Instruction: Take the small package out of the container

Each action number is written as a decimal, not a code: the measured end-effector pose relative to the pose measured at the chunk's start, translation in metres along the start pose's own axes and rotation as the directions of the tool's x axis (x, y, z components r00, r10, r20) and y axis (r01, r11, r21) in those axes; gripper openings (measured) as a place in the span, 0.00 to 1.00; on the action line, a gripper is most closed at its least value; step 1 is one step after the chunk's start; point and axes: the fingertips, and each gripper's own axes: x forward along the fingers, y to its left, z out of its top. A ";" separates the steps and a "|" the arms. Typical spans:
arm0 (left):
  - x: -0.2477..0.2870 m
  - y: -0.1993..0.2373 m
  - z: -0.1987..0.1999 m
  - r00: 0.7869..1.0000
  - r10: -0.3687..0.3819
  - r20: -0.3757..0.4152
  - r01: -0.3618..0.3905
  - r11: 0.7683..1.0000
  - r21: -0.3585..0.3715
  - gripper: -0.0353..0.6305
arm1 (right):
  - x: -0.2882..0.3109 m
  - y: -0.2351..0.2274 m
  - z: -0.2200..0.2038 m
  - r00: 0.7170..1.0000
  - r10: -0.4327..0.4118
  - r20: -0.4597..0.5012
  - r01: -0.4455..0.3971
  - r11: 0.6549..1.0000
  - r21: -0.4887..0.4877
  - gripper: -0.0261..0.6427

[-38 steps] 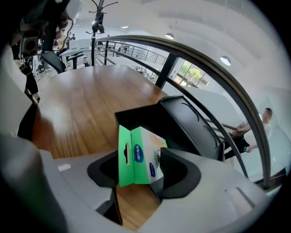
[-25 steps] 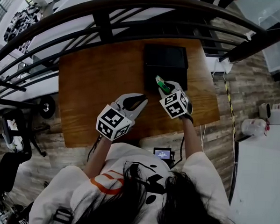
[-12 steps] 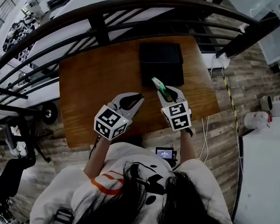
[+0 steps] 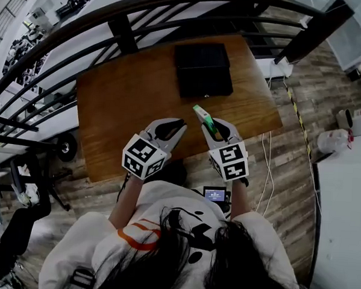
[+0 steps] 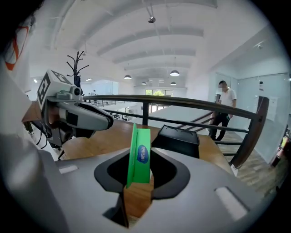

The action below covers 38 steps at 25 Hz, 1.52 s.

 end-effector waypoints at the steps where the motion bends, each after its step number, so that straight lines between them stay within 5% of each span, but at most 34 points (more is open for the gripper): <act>1: -0.002 -0.006 -0.002 1.000 -0.003 0.001 0.003 1.000 0.003 0.08 | -0.007 0.005 -0.003 1.000 -0.003 0.003 0.003 1.000 0.002 0.22; 21: -0.080 -0.134 -0.066 1.000 0.002 -0.001 -0.002 1.000 -0.018 0.08 | -0.139 0.108 -0.073 1.000 -0.014 0.028 0.014 1.000 0.005 0.22; 38: -0.144 -0.151 -0.087 0.997 0.066 -0.034 -0.067 0.998 -0.013 0.08 | -0.150 0.176 -0.073 0.997 0.053 0.054 -0.053 0.999 -0.004 0.22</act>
